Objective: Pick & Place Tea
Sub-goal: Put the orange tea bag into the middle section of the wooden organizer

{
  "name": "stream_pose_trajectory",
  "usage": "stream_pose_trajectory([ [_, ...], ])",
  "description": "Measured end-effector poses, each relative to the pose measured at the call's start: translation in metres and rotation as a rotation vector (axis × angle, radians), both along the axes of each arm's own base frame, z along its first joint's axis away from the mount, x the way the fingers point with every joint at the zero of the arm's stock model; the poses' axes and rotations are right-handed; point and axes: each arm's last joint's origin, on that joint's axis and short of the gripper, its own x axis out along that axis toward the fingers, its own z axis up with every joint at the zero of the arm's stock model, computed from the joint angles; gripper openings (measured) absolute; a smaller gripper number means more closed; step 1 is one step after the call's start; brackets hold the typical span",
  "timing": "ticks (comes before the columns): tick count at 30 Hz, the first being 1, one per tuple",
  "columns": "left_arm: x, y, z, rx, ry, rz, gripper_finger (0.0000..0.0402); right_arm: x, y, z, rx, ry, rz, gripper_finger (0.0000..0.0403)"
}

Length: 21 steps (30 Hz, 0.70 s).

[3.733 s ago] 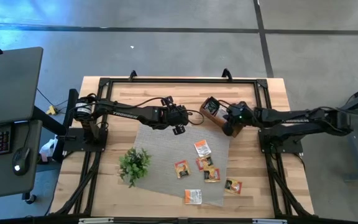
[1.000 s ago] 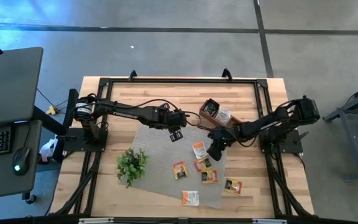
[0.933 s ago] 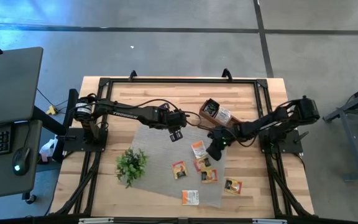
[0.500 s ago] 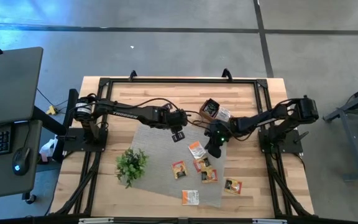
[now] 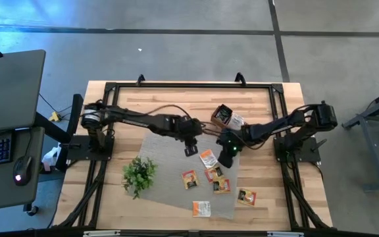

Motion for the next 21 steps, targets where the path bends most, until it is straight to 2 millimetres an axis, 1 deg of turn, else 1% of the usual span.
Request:
stream_pose_trajectory([
  [3,0.001,-0.006,-0.021,-0.045,0.078,-0.039,0.0131,0.002,0.001,0.001,0.001,-0.014,-0.019,0.011],
  [5,0.01,-0.011,-0.029,-0.071,0.044,-0.069,0.0131,0.002,0.004,0.001,0.008,-0.01,-0.021,0.0122],
  [8,0.012,-0.018,-0.049,-0.082,0.095,-0.088,0.0131,0.002,0.007,-0.005,0.045,0.034,-0.044,0.0131],
  [10,0.017,-0.02,-0.056,-0.082,0.084,-0.093,0.0131,0.003,0.009,-0.011,0.065,0.055,-0.054,0.0133],
  [14,0.019,-0.02,-0.059,-0.09,0.073,-0.093,0.0131,0.008,0.011,-0.02,0.084,0.061,-0.059,0.0133],
  [19,0.022,-0.019,-0.058,-0.088,0.04,-0.092,0.0131,0.017,0.01,-0.016,0.071,-0.061,-0.061,0.0132],
  [21,0.022,-0.019,-0.058,-0.088,0.035,-0.09,0.0131,0.018,0.009,-0.015,0.058,-0.079,-0.067,0.0126],
])
